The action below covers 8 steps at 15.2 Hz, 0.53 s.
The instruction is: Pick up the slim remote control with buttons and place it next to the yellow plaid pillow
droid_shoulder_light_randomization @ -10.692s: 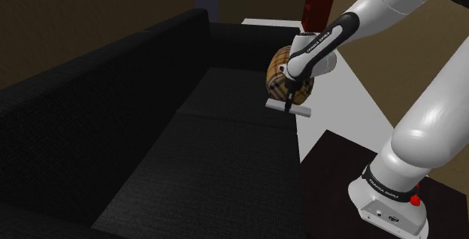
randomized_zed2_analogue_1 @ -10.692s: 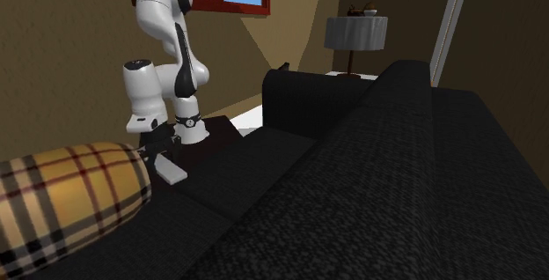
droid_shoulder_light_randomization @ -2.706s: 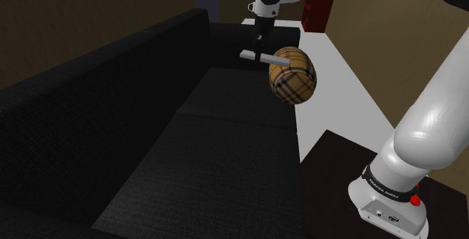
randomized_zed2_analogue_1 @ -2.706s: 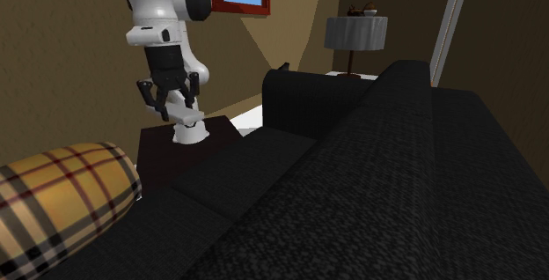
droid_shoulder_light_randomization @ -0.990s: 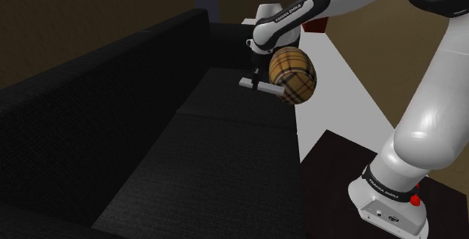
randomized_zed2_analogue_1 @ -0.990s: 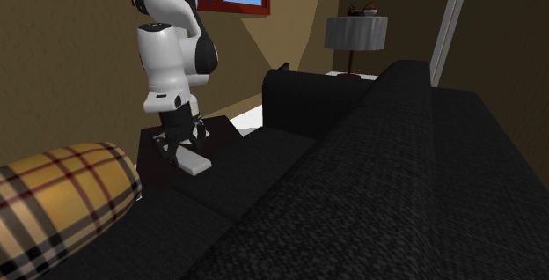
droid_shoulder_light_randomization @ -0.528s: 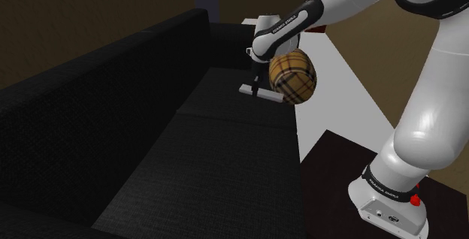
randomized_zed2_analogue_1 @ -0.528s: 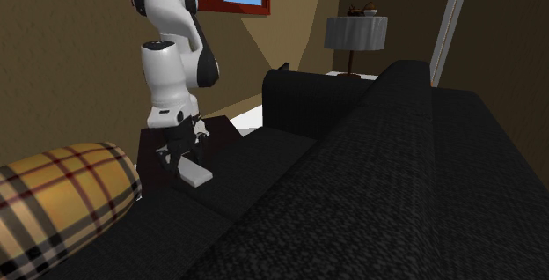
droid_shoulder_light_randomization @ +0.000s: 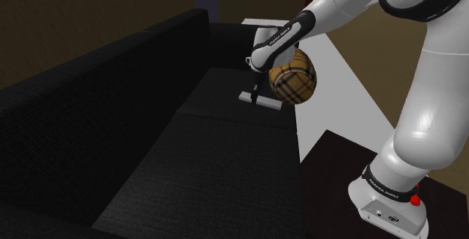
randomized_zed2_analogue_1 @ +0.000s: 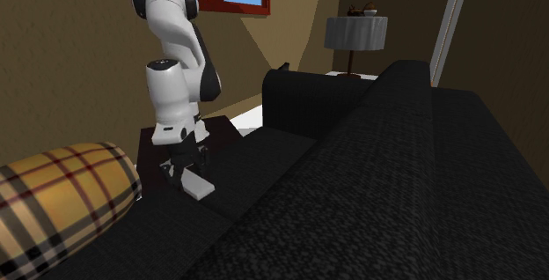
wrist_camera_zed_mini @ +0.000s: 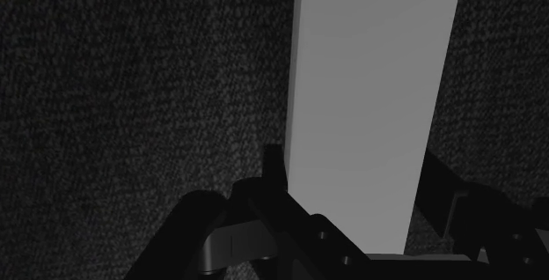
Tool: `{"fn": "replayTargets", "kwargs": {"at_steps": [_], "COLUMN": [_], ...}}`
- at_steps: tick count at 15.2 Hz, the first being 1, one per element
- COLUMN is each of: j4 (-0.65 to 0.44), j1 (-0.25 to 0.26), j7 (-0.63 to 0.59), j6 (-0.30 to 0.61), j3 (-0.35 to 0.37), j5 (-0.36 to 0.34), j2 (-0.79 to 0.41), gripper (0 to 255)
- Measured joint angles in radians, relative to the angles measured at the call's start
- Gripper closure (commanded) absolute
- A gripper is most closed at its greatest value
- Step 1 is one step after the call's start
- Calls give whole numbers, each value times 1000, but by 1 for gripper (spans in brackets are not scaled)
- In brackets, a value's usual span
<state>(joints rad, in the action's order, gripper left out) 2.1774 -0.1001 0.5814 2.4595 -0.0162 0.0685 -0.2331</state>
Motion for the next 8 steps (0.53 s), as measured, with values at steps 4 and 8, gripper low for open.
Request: {"fn": "replayTargets", "kwargs": {"at_steps": [4, 8], "j4": [6, 8], "j1": [0, -1], "j7": [3, 8], "j6": [46, 91], "j3": [2, 4], "j5": [4, 9], "j2": [-40, -83], "gripper": [255, 255]}}
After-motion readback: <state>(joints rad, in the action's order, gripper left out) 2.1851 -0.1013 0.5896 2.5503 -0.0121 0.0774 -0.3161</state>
